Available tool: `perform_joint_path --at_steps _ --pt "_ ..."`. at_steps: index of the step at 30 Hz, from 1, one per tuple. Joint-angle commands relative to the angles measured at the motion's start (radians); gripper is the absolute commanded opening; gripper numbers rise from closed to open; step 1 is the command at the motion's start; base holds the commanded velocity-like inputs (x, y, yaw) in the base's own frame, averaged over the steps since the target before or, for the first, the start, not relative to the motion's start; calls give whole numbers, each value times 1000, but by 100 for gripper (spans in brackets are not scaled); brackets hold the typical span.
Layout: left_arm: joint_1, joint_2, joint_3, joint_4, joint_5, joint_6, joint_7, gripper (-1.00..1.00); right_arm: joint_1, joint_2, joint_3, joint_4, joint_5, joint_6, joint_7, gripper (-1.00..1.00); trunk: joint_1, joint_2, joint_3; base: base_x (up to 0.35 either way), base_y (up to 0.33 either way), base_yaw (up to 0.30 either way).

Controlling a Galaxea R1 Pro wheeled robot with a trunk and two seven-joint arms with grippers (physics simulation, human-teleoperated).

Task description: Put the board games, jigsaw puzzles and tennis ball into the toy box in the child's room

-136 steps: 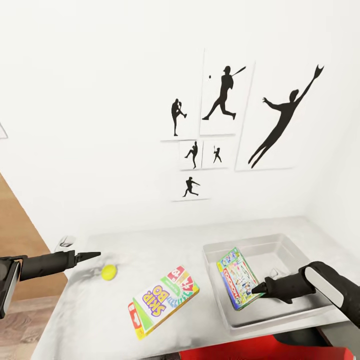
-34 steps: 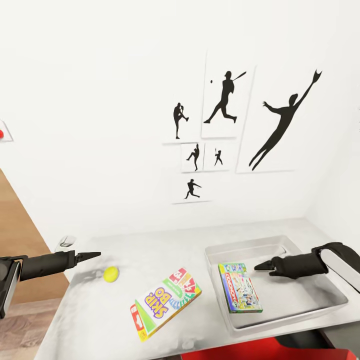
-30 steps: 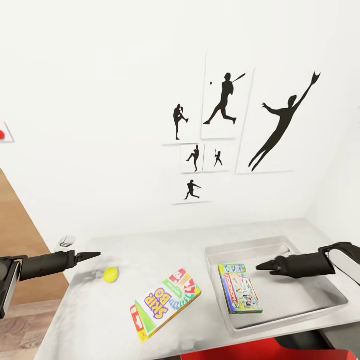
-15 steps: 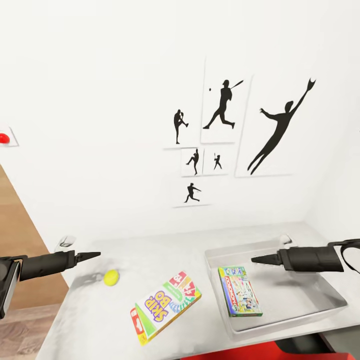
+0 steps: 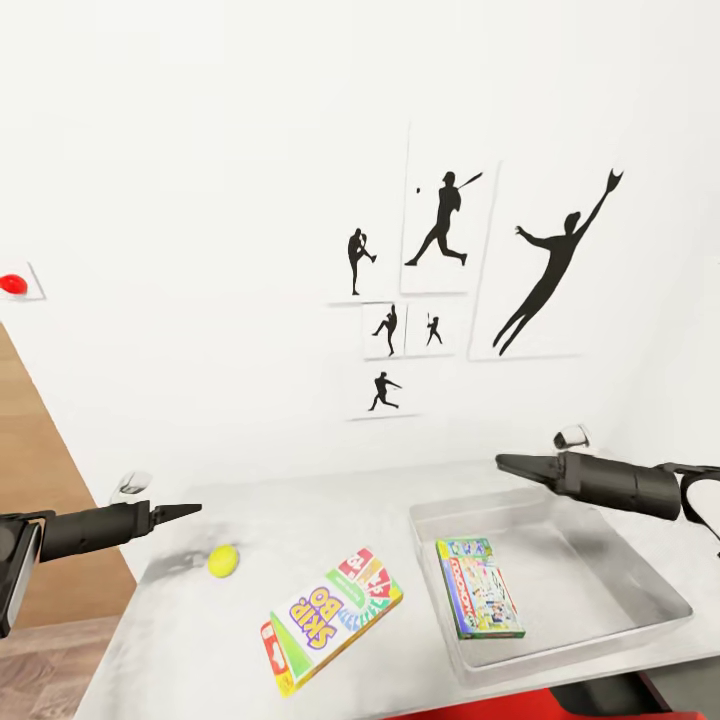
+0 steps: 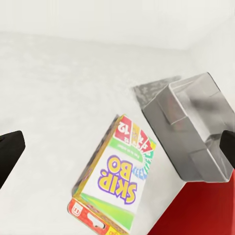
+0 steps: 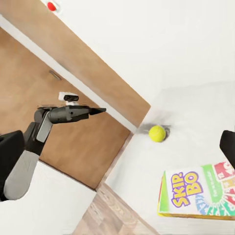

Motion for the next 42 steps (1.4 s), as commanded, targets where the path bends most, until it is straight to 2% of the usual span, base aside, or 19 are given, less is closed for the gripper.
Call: perform_joint_path --at_steps 1,5,11,20,32,38,42 --pt "-1 0 2 -1 -10 10 -10 100 -1 10 -20 1 5 2 7 100 1 -2 -2 0 0 0" --pt "-1 1 3 -1 -10 11 -10 100 -4 53 -109 4 7 12 4 100 1 -2 -1 0 0 0" --pt "-1 1 3 -1 -12 10 -10 100 -10 72 -146 6 14 20 -19 100 1 -2 0 0 0 0" --pt "-1 1 3 -1 -12 9 -10 100 -15 76 -154 7 4 25 -81 100 1 -2 0 0 0 0" --pt "-1 3 4 -1 -13 10 -10 100 -8 76 -153 9 7 25 -87 100 1 -2 0 -47 21 -7" --pt "-1 4 5 0 -12 10 -11 100 -6 74 -154 10 5 25 -87 100 1 -2 2 -73 27 -203" --pt "-1 6 7 1 -12 10 -11 100 -5 73 -172 12 4 26 -87 100 1 -2 4 -14 4 -265"
